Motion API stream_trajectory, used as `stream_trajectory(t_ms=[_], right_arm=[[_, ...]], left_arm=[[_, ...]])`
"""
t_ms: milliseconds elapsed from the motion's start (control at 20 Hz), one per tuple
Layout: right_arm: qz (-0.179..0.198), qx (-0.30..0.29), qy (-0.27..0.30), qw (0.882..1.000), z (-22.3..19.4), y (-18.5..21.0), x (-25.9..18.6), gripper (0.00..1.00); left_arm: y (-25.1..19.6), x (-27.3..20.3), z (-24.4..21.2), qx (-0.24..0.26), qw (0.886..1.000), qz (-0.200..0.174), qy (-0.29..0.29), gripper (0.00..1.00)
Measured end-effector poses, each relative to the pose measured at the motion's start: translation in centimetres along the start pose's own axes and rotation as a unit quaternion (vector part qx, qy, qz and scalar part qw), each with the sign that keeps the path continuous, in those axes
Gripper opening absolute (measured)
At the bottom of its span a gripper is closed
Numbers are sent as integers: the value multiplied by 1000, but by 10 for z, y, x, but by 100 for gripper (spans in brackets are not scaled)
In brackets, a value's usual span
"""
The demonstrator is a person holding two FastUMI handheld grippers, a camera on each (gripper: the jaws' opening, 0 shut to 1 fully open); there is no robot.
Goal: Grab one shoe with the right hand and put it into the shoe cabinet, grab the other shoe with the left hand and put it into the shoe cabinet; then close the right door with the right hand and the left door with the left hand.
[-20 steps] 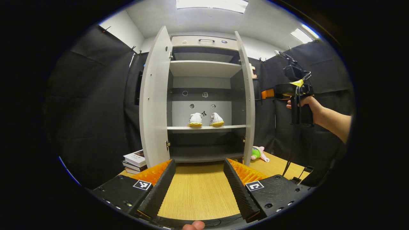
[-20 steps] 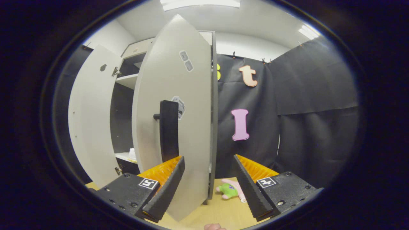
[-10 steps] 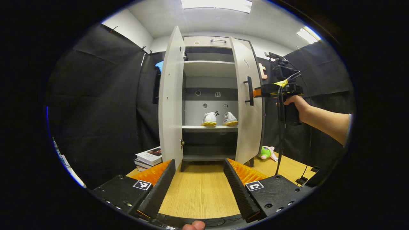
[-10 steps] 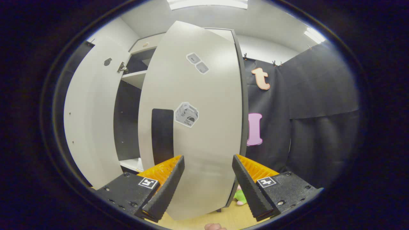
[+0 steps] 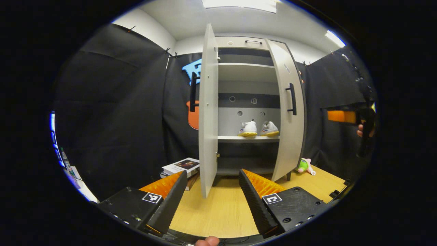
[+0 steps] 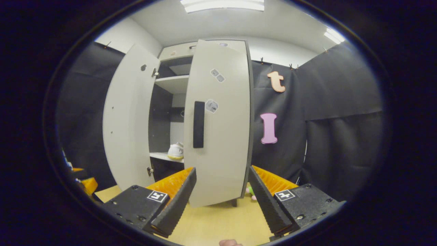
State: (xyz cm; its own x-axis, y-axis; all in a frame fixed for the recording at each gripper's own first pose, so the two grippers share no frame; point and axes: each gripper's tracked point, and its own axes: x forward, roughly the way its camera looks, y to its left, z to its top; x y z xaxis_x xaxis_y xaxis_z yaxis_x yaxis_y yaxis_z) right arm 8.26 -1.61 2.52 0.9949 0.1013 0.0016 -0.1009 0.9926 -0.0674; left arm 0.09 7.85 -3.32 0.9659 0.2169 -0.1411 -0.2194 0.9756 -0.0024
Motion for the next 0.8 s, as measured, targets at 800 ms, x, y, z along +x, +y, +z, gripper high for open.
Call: stream_trajectory(t_ms=[800], right_arm=[[21,39,81,996,-83,28,-67,99]], left_arm=[[123,148,146,-2,996,59,-66,92]])
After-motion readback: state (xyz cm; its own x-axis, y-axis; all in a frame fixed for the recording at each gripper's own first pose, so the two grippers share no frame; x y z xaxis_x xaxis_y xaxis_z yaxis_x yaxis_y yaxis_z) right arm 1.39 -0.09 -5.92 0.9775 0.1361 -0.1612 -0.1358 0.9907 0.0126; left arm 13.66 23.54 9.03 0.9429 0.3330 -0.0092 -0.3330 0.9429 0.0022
